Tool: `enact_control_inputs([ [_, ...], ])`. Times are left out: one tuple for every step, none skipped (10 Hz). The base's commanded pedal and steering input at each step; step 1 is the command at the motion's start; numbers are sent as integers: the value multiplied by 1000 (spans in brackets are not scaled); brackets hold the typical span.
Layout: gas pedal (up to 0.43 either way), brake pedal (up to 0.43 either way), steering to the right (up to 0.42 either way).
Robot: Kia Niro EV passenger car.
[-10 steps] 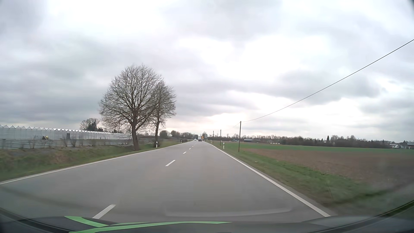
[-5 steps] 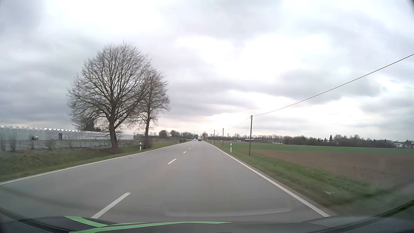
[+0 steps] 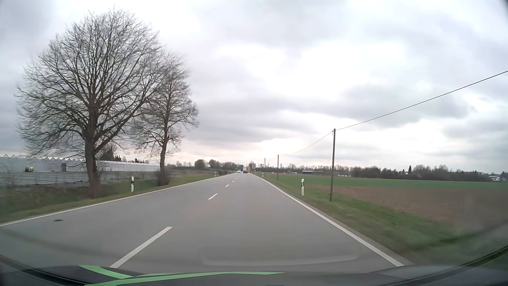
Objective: Follow the waypoints while adhering to traffic rules and regulations
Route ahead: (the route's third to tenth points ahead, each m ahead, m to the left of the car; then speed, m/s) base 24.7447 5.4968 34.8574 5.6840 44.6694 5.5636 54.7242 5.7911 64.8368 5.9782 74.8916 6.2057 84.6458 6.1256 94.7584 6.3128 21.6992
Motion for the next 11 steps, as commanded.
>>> enact_control_inputs([
  [209,0,0],
  [209,0,0],
  [209,0,0],
  [209,0,0],
  [209,0,0],
  [209,0,0],
  [209,0,0],
  [209,0,0],
  [209,0,0],
  [209,0,0],
  [209,0,0],
])
